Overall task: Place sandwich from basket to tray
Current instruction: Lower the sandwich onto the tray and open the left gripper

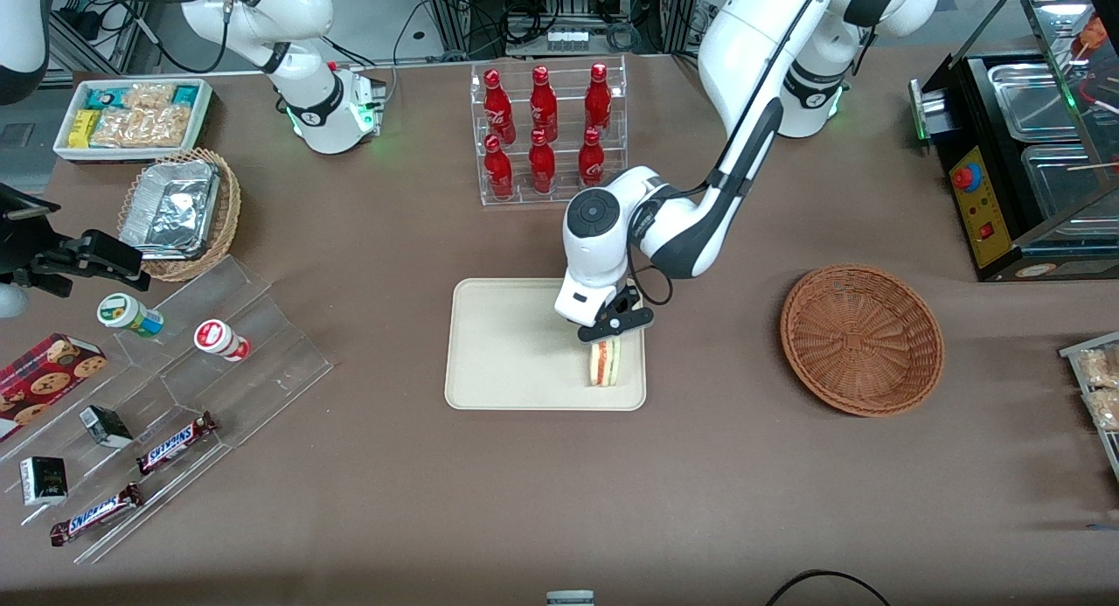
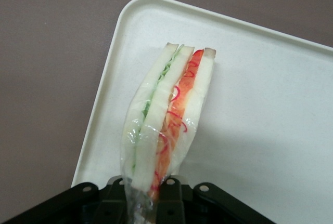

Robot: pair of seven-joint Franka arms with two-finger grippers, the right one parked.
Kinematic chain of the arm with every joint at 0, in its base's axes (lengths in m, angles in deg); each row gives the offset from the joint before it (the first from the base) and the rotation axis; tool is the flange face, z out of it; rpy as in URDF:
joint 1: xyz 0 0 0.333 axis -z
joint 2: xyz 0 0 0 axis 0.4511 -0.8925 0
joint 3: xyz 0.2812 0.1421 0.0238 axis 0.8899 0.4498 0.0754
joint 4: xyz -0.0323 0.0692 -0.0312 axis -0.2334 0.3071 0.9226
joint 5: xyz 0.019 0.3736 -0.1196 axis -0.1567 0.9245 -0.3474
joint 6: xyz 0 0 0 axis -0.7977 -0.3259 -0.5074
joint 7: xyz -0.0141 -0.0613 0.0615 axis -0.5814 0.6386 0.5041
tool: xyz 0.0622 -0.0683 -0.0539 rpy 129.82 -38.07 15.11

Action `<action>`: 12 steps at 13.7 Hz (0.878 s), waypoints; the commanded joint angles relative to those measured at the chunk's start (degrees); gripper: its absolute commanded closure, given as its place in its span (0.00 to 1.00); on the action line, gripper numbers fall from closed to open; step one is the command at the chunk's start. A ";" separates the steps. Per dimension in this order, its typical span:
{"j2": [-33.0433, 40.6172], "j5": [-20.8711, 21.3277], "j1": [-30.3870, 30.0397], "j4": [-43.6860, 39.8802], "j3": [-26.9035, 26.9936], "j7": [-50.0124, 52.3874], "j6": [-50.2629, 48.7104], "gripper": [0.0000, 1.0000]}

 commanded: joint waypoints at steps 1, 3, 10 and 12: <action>-1.70 1.46 1.20 -1.84 0.93 1.43 2.07 0.18; -1.44 1.37 1.29 -2.01 0.93 1.26 2.08 0.00; 10.40 0.32 -0.03 -1.92 1.28 2.92 -12.04 0.00; 15.42 0.14 -1.78 -1.57 2.51 2.93 -18.02 0.00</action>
